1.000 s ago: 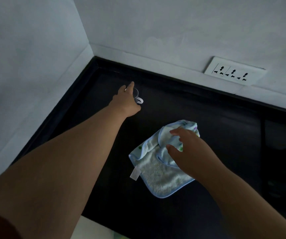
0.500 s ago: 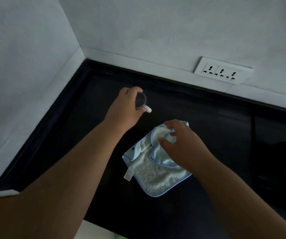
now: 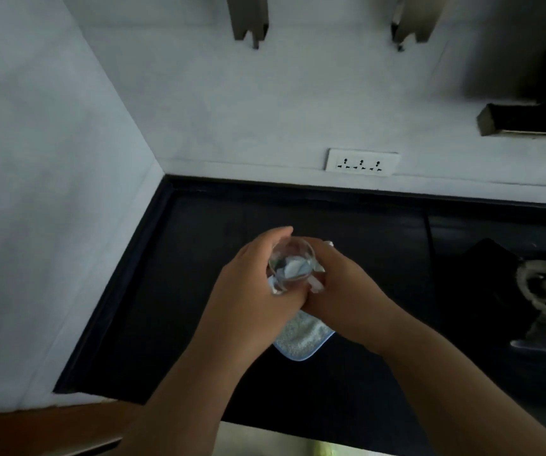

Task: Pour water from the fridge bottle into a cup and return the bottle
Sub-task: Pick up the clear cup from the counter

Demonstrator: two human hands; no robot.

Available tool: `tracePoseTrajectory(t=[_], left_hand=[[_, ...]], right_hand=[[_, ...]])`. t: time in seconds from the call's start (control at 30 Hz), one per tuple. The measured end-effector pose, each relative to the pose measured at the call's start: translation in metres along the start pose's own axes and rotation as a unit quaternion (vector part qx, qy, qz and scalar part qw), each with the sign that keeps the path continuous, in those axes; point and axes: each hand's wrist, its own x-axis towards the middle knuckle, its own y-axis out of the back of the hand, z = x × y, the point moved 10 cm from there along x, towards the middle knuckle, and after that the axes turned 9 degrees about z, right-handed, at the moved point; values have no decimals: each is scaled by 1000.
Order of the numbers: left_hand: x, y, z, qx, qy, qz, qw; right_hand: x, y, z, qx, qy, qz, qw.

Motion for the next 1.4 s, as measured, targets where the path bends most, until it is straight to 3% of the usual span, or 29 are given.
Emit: tracePoseTrajectory(t=[0.2, 0.37, 0.6, 0.77, 0.97, 1.4], left_hand=[[-29, 2, 51, -12, -41, -90, 995], [-54, 5, 95, -5, -111, -115, 987], [-108, -9, 139, -65, -172, -199, 963], [-163, -49, 177, -129, -188, -294, 928], [-239, -102, 236, -126, -251, -388, 877], [-386, -246, 346, -89, -324, -477, 812]], right_hand=[[-59, 39, -14, 38, -35, 86, 995], [-110, 64, -39, 42, -38, 165, 985], [-207, 100, -53, 19, -62, 306, 950], [-288, 131, -39, 31, -104, 396, 912], [-388, 169, -12, 74, -139, 473, 867], [-561, 274, 80, 129, -158, 572, 794]])
